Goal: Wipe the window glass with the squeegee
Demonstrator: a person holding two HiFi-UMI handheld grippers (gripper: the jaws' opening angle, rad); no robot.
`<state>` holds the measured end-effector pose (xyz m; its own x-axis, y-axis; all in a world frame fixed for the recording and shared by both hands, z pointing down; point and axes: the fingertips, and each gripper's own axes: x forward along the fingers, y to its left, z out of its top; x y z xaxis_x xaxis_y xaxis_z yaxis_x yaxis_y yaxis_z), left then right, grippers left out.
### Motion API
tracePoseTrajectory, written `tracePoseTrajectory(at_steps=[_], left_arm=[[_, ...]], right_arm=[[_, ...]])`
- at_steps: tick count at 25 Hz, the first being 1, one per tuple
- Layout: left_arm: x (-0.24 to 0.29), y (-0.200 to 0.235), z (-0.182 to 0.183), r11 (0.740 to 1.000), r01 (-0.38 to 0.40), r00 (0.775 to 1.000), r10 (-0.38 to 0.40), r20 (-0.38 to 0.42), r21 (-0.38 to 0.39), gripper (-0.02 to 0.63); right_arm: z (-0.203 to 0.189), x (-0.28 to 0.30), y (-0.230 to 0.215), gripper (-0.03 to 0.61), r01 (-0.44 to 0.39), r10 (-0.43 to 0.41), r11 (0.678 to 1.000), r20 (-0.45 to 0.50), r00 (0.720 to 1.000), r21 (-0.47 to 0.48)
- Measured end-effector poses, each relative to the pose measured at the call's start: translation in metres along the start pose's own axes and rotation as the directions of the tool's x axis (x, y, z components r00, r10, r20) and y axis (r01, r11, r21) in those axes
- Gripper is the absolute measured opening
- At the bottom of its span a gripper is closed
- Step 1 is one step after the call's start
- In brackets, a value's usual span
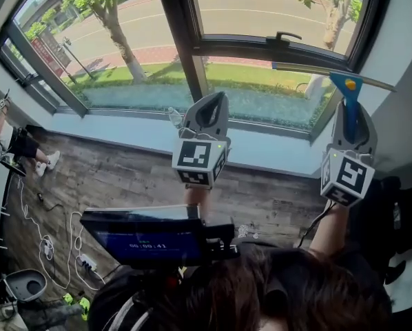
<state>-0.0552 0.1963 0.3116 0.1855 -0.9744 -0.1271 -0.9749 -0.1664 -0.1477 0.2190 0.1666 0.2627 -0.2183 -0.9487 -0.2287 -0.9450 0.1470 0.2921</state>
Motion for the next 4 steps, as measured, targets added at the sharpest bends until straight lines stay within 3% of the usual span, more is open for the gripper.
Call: tracePoseTrajectory(at_steps=[4], left_arm=[[-0.014, -0.01, 0.016, 1.0, -0.008, 1.0, 0.008, 0.006, 0.007, 0.0]], right_arm=[[0.011, -0.016, -0.014, 0.143, 0.013, -0.013, 1.0, 0.006, 1.0, 0.006]])
